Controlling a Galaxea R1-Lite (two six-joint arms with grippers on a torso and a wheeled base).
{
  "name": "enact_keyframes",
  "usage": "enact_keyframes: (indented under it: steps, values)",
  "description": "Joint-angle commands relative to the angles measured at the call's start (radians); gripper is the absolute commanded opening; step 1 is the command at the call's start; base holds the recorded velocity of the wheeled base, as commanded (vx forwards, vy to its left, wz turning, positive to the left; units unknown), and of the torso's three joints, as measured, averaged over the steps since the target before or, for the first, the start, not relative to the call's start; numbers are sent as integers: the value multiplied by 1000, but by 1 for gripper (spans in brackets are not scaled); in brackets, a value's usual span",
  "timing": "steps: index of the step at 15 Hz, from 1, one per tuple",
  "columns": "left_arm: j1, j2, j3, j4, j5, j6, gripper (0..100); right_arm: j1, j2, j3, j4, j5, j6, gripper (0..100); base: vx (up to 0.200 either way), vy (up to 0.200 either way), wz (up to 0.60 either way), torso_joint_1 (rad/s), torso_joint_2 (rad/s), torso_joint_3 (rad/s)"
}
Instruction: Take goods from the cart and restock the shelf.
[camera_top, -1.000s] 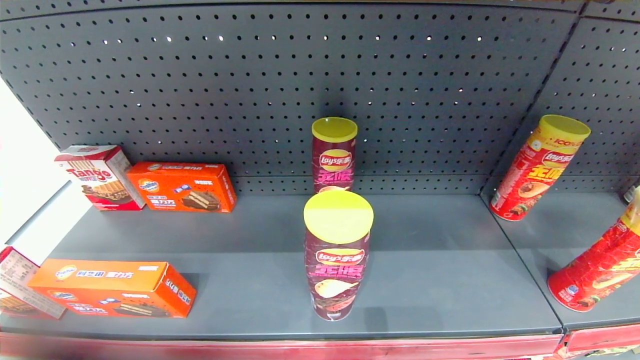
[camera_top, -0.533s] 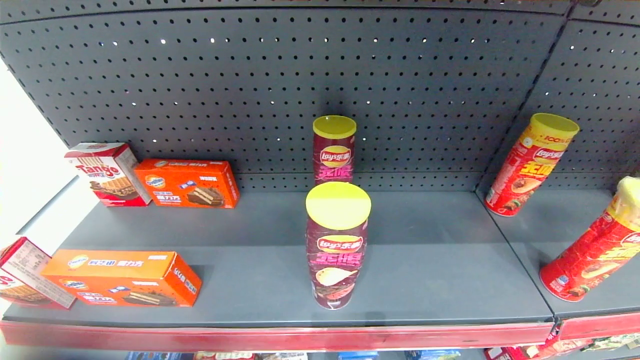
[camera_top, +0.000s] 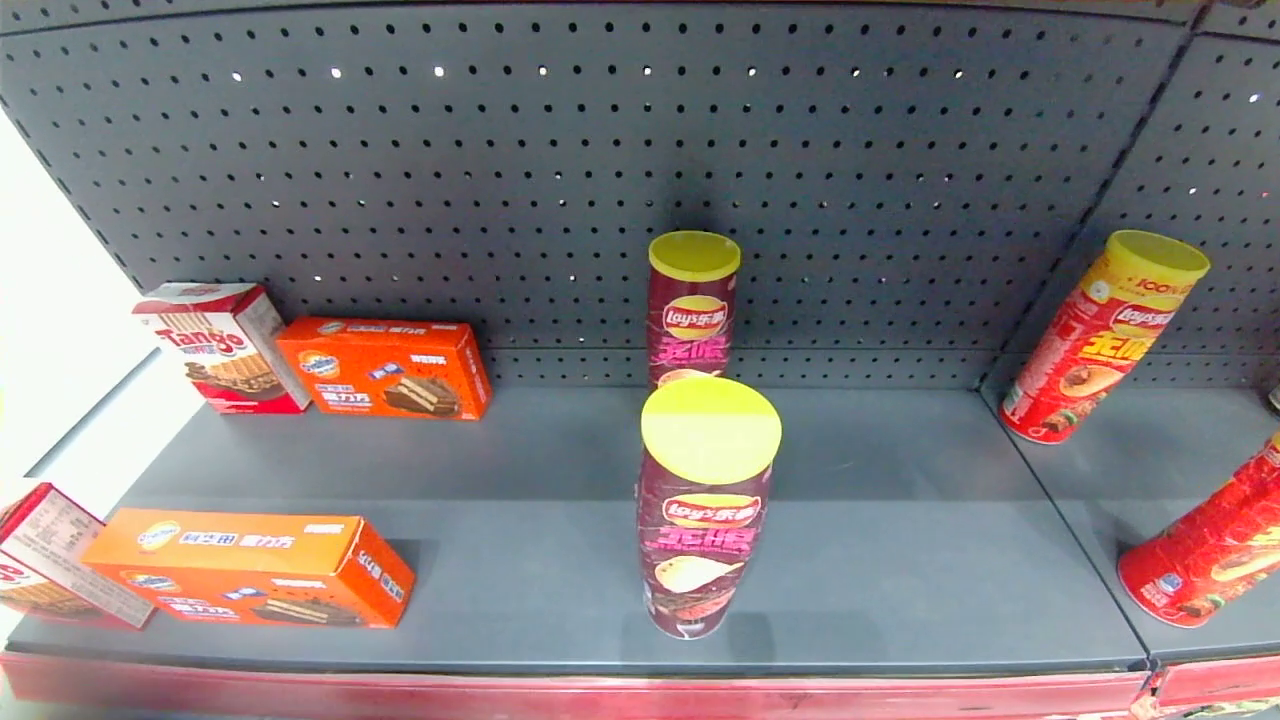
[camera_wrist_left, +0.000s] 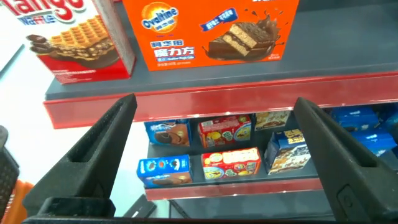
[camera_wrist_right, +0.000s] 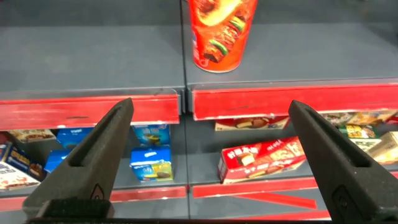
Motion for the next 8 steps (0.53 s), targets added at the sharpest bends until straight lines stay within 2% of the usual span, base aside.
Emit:
enact_keyframes:
  steps: [1, 5, 7, 8]
  values:
    - [1, 1, 0, 1, 0, 1, 100, 0, 0, 0, 0, 0, -1, 100, 0, 0, 0, 0, 0, 0]
    - [1, 1, 0, -5, -5, 61, 100, 0, 0, 0, 0, 0, -1, 100, 0, 0, 0, 0, 0, 0]
    - [1, 1, 0, -5, -8, 64, 100, 0, 0, 0, 0, 0, -1, 100, -200, 0, 0, 2, 5, 0]
    - [1, 1, 0, -4, -8, 62, 100, 0, 0, 0, 0, 0, -1, 100, 0, 0, 0, 0, 0, 0]
